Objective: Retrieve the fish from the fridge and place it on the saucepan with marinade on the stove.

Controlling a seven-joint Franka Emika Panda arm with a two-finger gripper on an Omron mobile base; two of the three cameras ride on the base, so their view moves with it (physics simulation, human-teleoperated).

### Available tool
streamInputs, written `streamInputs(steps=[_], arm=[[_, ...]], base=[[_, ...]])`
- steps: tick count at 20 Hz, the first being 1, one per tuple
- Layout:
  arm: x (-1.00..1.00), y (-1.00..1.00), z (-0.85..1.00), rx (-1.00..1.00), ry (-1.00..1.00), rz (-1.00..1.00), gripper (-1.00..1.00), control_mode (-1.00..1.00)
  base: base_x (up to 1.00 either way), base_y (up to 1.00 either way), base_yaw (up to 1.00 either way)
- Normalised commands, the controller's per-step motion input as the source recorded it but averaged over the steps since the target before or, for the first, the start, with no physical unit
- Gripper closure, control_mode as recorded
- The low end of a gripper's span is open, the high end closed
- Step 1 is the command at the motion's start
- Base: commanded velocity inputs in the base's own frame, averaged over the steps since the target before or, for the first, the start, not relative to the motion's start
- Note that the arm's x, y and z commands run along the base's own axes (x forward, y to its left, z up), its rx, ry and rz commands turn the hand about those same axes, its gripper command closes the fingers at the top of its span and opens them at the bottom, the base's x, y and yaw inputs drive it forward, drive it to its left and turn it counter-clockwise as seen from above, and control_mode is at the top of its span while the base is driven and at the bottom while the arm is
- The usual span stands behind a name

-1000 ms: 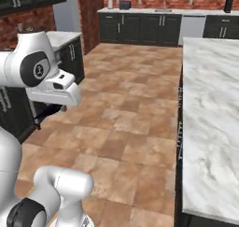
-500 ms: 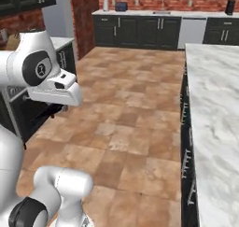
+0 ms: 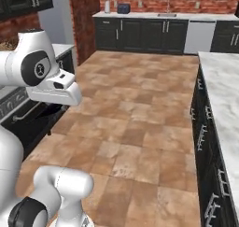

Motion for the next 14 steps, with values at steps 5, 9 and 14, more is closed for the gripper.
streamInputs(steps=[5, 9, 14], arm=[[0.0, 0.0, 0.0, 0.0, 0.0, 0.0, 1.0, 1.0], [0.0, 0.0, 0.0, 0.0, 0.0, 0.0, 1.0, 1.0], [0.0, 0.0, 0.0, 0.0, 0.0, 0.0, 1.0, 1.0]], base=[[1.0, 0.14, 0.08], [1.0, 0.02, 0.3], [0.97, 0.0, 0.73]])
